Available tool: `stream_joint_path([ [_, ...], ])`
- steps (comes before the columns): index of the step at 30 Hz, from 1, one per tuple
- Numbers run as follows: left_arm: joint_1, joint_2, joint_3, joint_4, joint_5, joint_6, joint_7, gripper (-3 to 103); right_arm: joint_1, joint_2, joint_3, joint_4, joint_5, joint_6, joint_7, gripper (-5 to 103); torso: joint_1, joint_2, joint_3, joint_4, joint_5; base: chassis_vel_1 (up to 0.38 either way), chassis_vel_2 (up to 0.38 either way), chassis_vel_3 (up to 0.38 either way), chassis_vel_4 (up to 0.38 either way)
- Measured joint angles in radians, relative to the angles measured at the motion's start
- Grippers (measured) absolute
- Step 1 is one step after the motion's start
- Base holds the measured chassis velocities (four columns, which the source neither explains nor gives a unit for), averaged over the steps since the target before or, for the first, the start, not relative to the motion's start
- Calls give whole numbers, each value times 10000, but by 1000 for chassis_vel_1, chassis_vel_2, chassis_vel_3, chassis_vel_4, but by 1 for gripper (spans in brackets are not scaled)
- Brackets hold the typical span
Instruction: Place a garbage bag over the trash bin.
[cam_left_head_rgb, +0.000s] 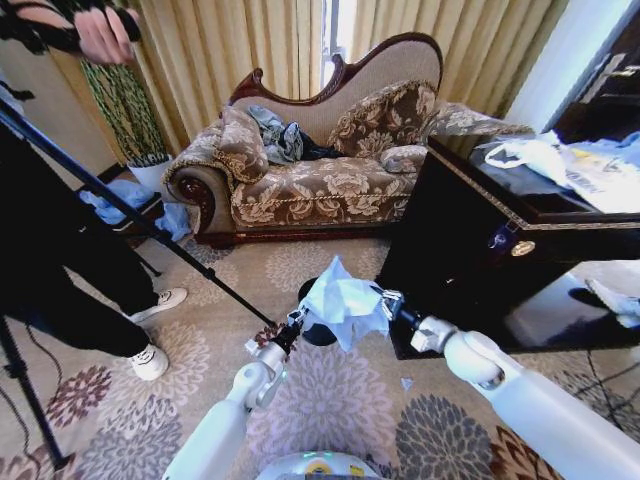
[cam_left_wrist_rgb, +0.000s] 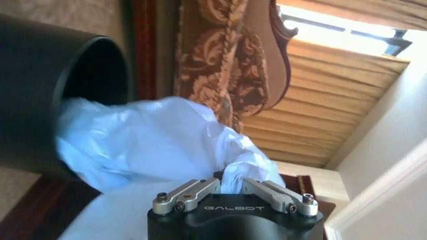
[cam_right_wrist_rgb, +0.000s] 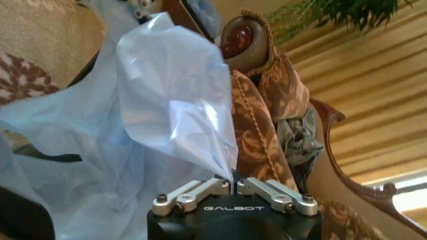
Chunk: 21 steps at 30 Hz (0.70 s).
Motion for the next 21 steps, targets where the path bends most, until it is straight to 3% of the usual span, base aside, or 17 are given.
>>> stream_joint_path([
  [4, -302, 303, -54, -223, 167, -19, -346, 0, 1388, -16, -925, -188, 209, -318, -742, 0, 1, 0, 1, 2, -1, 0, 0, 0, 0],
  [6, -579, 534, -45, -219, 702, -20, -554, 0, 2012, -17, -1341, -277, 358, -559, -1381, 0, 1, 0, 2, 2, -2, 0, 0, 0, 0],
  [8, -1035, 805, -29, -320, 1024, 24, -1339, 0, 2743, -13, -1943, -442, 653, -854, -2042, 0, 1, 0, 2, 3, -1, 0, 0, 0, 0],
  [9, -1035, 805, -29, -320, 1024, 24, -1339, 0, 2743, -13, -1943, -442, 653, -854, -2042, 0, 1, 0, 2, 3, -1, 0, 0, 0, 0],
  [12, -1801, 849, -18, -425, 1168, 208, -2923, 0, 3357, 96, -2357, -640, 901, -1125, -2426, 0, 1, 0, 2, 1, -1, 0, 0, 0, 0],
  [13, -1801, 849, -18, -425, 1168, 208, -2923, 0, 3357, 96, -2357, -640, 901, -1125, -2426, 0, 1, 0, 2, 1, -1, 0, 0, 0, 0],
  [15, -2192, 808, 5, -348, 1221, 479, -3877, 0, 3596, 125, -2488, -750, 975, -1201, -2654, 0, 1, 0, 2, 1, 1, 0, 0, 0, 0],
  [17, -2782, 630, 61, -110, 1074, 911, -5443, 0, 4071, 118, -2716, -937, 1097, -1276, -3102, 0, 2, -1, 2, 0, -1, 0, 0, 0, 0],
  [18, -3016, 543, 70, 26, 962, 1033, -5947, 0, 4360, 95, -2834, -1019, 1138, -1289, -3329, 0, 2, -1, 2, -1, 2, 0, 0, 0, 0],
  [19, -3016, 543, 70, 26, 962, 1033, -5947, 0, 4360, 95, -2834, -1019, 1138, -1289, -3329, 0, 2, -1, 2, -1, 2, 0, 0, 0, 0],
  [21, -3369, 354, 72, 192, 642, 1099, -6797, 0, 4993, 64, -3170, -1198, 1303, -1332, -3597, 0, 2, -1, 2, -1, -2, 0, 0, 0, 0],
])
